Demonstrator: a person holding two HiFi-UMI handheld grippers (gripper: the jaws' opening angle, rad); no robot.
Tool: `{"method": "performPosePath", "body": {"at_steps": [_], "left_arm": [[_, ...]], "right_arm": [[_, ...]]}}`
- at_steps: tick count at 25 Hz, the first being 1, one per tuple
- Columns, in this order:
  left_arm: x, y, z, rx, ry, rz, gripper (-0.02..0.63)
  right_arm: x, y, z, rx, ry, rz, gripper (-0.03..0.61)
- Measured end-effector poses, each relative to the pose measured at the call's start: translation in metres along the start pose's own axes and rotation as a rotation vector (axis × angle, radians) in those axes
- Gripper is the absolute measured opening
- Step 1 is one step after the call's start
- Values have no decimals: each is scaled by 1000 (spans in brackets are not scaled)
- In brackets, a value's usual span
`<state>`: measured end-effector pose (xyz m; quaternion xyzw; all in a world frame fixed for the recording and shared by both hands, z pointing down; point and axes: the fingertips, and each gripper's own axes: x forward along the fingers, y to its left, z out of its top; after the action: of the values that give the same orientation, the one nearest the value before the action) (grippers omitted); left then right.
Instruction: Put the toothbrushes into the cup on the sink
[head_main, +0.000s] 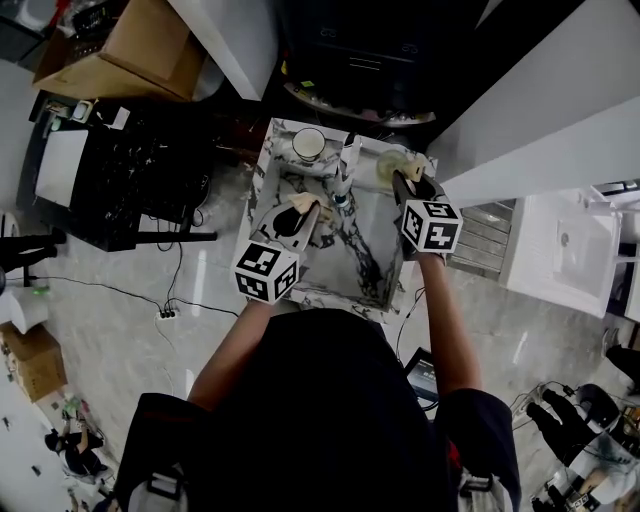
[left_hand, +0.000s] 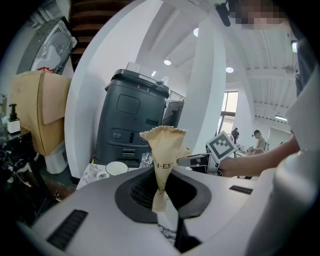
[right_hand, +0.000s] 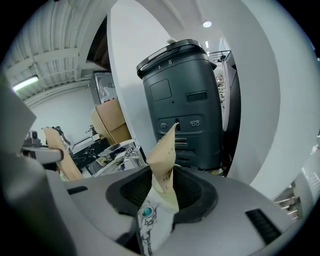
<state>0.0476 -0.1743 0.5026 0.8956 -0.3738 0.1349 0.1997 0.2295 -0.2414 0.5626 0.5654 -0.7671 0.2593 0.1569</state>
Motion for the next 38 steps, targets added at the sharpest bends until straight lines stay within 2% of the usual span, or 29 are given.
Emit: {"method": "performPosePath", "body": {"at_steps": [13, 20, 32, 38], "left_arm": [[-17, -6, -6, 3, -34, 36, 40], [-26, 11, 6, 6, -63, 48, 40], [-34, 51, 10, 8, -34, -54, 40], [-30, 76, 24, 30, -30, -116, 40]], "right_arm": [[-22, -2, -19, 6, 42, 17, 126], [-32, 4, -36, 37, 83, -1, 125], [-24, 47, -47, 86, 120, -47, 123], [-13, 77, -37, 98, 119, -62, 98]]}}
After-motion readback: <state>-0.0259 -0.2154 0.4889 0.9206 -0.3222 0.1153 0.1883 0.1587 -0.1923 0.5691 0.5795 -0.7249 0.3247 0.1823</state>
